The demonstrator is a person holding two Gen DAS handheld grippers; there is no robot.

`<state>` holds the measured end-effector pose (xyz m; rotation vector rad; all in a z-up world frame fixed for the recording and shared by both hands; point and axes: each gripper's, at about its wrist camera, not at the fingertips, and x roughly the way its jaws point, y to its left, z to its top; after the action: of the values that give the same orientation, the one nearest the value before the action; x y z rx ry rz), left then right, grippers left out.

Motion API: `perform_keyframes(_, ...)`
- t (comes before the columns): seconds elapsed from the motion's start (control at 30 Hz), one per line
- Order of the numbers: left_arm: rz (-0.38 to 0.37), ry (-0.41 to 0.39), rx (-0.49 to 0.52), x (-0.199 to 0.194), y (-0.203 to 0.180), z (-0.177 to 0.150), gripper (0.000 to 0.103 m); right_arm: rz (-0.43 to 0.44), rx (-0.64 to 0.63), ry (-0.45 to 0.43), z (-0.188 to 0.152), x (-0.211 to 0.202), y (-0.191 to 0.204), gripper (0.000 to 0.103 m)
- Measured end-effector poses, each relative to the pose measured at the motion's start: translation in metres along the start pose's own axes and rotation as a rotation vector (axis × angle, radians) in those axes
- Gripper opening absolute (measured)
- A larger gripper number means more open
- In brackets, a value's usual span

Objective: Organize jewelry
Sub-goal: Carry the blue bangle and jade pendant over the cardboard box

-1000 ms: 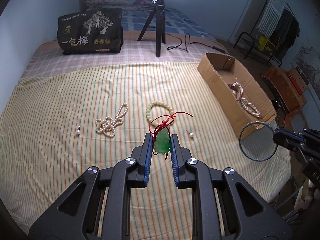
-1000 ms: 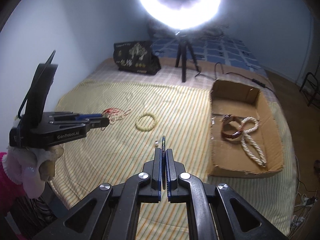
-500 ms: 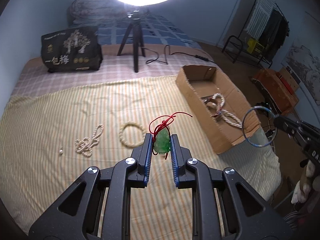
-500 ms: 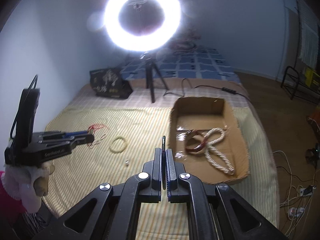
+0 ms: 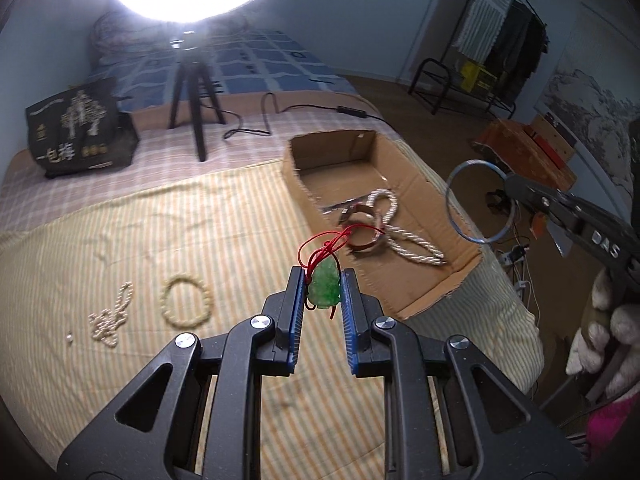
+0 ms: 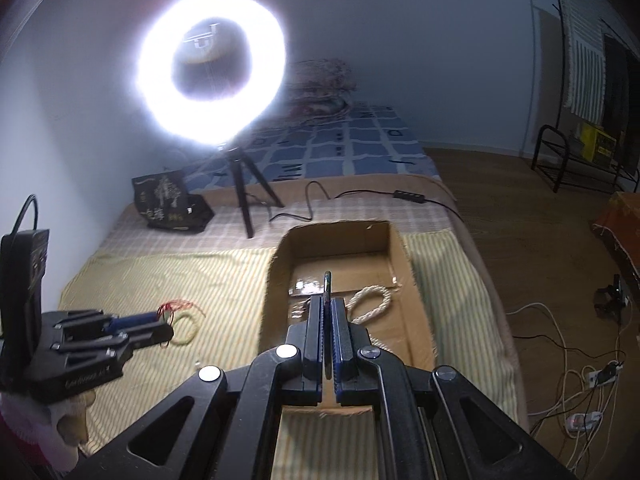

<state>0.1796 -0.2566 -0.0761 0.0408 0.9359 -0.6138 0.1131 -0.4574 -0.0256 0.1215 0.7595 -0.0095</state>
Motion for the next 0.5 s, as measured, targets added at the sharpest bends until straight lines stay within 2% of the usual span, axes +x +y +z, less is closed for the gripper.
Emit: perform_keyframes(0.5,-0.063,0.030,0.043,0.043,-0.041,0.015,0.016,-0.029,0.006,0.030,0.014,0.051,-0.025,0.001)
